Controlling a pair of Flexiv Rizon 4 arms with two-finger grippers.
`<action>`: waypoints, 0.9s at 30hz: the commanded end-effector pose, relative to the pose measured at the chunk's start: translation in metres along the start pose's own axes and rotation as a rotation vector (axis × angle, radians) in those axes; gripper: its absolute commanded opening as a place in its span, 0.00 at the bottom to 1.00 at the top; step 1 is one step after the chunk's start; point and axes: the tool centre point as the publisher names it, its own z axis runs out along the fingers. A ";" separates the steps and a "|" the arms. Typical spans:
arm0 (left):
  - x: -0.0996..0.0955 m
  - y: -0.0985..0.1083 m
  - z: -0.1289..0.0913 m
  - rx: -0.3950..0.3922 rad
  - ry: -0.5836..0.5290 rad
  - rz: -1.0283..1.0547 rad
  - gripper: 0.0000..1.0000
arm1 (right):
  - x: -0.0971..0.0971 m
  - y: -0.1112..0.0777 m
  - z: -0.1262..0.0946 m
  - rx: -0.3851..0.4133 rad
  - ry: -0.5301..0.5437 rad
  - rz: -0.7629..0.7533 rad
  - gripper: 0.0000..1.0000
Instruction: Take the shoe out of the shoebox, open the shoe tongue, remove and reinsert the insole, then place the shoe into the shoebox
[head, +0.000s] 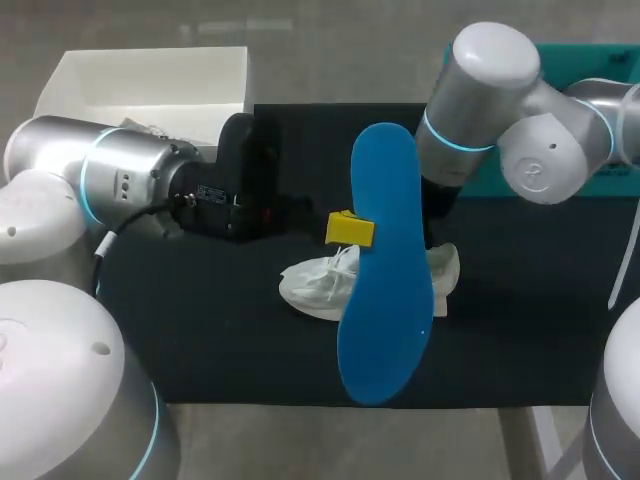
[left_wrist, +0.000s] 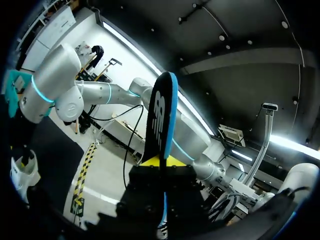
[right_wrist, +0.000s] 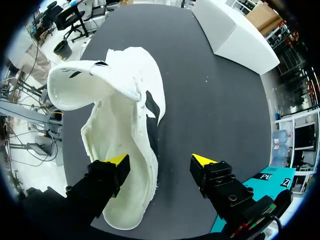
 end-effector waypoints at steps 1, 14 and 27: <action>0.000 0.000 0.001 -0.002 -0.001 -0.001 0.00 | -0.003 0.004 0.012 0.016 0.016 0.003 0.69; 0.000 0.000 0.001 -0.002 -0.001 -0.001 0.00 | 0.007 0.008 0.027 -0.013 0.072 0.005 0.42; 0.000 0.000 0.001 -0.002 -0.001 -0.001 0.00 | 0.023 0.008 0.035 -0.027 0.122 0.008 0.00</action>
